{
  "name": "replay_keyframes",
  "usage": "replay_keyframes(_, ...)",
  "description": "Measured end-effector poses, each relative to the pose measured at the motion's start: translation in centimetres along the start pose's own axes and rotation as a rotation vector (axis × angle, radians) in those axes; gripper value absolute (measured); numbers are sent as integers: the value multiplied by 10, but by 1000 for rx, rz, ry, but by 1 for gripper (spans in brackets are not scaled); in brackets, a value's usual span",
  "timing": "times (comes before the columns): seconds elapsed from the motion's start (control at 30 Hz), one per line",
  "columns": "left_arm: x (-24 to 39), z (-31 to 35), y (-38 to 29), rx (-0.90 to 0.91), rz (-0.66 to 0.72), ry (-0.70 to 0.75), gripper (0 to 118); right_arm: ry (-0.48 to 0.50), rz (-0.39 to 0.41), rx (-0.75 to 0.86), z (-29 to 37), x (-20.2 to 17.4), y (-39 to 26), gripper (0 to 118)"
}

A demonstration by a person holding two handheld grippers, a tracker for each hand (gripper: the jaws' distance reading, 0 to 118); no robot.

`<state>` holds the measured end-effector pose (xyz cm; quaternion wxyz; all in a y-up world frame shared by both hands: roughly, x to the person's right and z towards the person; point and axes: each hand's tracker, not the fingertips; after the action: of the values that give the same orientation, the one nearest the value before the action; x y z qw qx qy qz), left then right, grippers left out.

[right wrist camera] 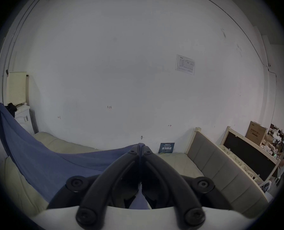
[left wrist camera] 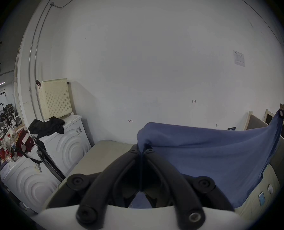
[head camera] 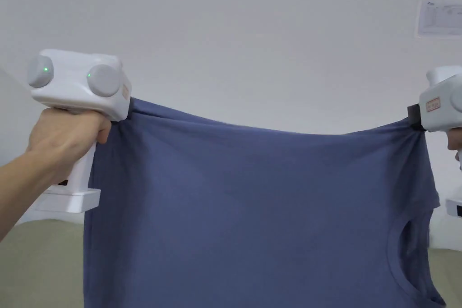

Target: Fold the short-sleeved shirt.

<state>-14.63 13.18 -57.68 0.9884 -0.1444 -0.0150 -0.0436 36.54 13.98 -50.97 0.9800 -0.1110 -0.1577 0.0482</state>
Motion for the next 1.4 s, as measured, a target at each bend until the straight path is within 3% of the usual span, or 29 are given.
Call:
replay_keyframes(0.33, 7, -75, -36, -7, 19, 37, 0, 8, 0, 3, -64, -17, -11, 2)
replay_keyframes(0.5, 8, -111, -92, -106, 7, 31, 0, 23, 24, -55, -87, -28, -70, 2)
replay_keyframes(0.67, 9, -128, -177, -236, -32, -30, 0, 57, 4, -201, -77, -34, -173, 2)
replay_keyframes(0.9, 1, -63, -301, -387, -103, -100, 0, 141, -27, -388, 23, -29, -325, 2)
replay_keyframes(1.0, -13, -15, -350, -431, -73, -136, 0, 155, -32, -440, 78, -21, -376, 2)
replay_keyframes(1.4, -70, 171, -486, -589, 19, -182, 0, 206, -22, -550, 286, -5, -493, 2)
